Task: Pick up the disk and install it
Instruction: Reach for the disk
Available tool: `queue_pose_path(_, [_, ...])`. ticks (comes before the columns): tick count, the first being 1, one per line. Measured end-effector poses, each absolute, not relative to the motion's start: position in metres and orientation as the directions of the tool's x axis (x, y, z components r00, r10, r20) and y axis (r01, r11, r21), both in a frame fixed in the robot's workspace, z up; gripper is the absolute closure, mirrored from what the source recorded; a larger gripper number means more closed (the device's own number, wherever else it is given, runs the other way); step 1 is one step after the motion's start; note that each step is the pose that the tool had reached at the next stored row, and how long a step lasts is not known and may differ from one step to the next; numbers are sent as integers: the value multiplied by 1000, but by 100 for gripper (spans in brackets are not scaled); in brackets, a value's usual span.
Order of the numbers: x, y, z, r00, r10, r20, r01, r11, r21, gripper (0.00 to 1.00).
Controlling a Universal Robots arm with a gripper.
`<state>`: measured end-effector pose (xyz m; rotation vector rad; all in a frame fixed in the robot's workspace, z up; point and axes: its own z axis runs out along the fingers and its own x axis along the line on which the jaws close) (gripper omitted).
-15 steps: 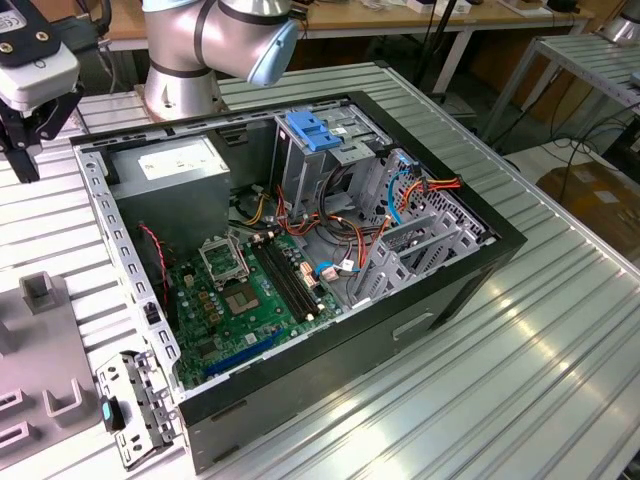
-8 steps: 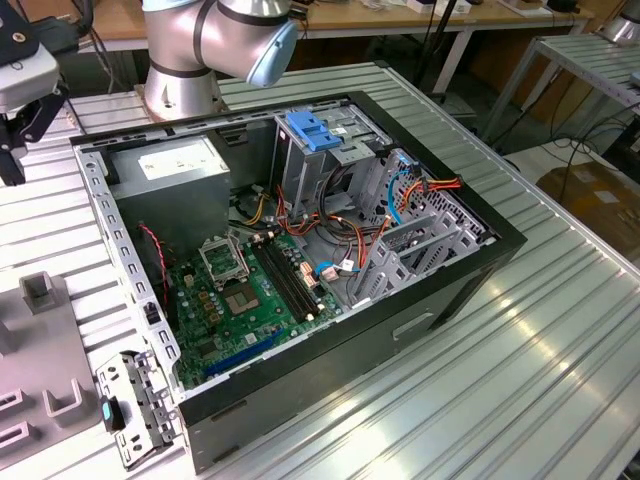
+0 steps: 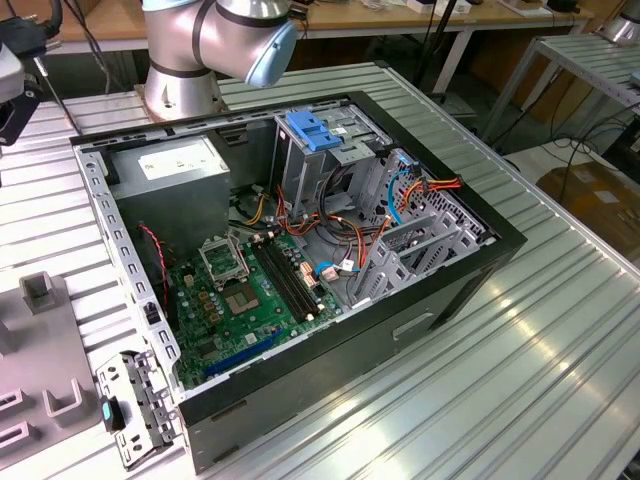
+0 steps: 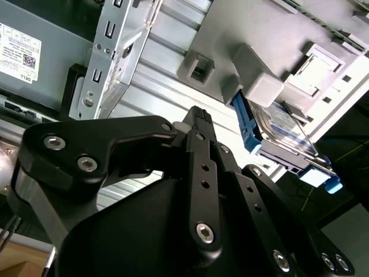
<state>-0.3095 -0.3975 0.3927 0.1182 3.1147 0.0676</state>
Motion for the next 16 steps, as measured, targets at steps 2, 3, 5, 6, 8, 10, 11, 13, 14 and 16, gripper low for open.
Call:
queue_pose_path(2, [-313,-396,393,-997,76,-20,75,996,44,89])
queue_pose_path(3, [-315,-396,393,-997,76,-19,75,996,44,89])
queue_pose_path(5, [-320,-396,393,-997,76,-18,75,996,44,89])
queue_pose_path(6, [-323,-396,393,-997,76,-17,75,996,44,89])
queue_pose_path(8, [-331,-396,393,-997,76,-16,75,996,44,89])
queue_pose_path(10, [-340,-395,393,-997,76,-15,76,996,44,89])
queue_pose_path(11, [-344,-396,392,-997,76,-15,76,996,44,89])
queue_pose_path(13, [-353,-395,392,-997,76,-14,76,996,44,89])
queue_pose_path(14, [-358,-395,392,-997,76,-14,76,996,44,89])
queue_pose_path(16, [-365,-396,392,-997,76,-13,76,996,44,89])
